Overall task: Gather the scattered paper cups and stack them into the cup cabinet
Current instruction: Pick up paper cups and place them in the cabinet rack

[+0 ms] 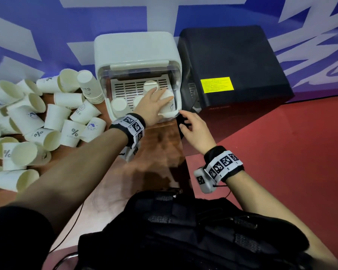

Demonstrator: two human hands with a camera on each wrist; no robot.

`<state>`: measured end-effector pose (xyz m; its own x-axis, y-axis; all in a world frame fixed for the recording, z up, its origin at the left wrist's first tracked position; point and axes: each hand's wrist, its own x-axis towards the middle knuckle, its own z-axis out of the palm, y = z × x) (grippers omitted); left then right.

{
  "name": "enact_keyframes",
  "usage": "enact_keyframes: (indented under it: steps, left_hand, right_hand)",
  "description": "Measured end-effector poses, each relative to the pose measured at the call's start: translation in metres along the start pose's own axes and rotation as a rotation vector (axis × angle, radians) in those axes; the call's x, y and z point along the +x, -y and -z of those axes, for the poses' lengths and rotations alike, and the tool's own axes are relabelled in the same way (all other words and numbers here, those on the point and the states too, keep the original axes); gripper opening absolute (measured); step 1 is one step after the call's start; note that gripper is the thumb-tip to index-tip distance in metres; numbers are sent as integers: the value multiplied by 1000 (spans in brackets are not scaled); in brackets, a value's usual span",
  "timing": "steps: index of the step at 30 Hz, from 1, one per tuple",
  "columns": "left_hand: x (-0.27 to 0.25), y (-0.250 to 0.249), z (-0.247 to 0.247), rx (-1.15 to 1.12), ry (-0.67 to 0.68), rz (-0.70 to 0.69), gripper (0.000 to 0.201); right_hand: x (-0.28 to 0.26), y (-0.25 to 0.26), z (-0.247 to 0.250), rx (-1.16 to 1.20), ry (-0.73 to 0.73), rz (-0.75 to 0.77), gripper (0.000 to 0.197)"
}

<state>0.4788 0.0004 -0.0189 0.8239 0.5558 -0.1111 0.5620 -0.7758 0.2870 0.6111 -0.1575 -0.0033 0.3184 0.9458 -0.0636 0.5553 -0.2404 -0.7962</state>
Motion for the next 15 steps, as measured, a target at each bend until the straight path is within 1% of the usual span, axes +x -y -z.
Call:
enact_keyframes:
  steps: [3, 5, 9, 12, 15]
  left_hand:
    - [-38, 8, -5, -198, -112, 34, 62]
    - [-66, 16, -9, -285, -148, 91, 56]
    - [-130, 39, -23, -359, -106, 277, 49]
    - [-183, 54, -37, -432, -114, 373, 48]
    - [-228, 73, -41, -445, -118, 490, 47]
  right_hand:
    - [3, 10, -15, 7, 52, 3, 45]
    - [3, 18, -29, 7, 103, 33, 45]
    - [2, 39, -63, -47, 238, 65, 47]
    - [0, 55, -95, -56, 324, 83, 49]
    - [-2, 70, -126, -71, 403, 92, 51]
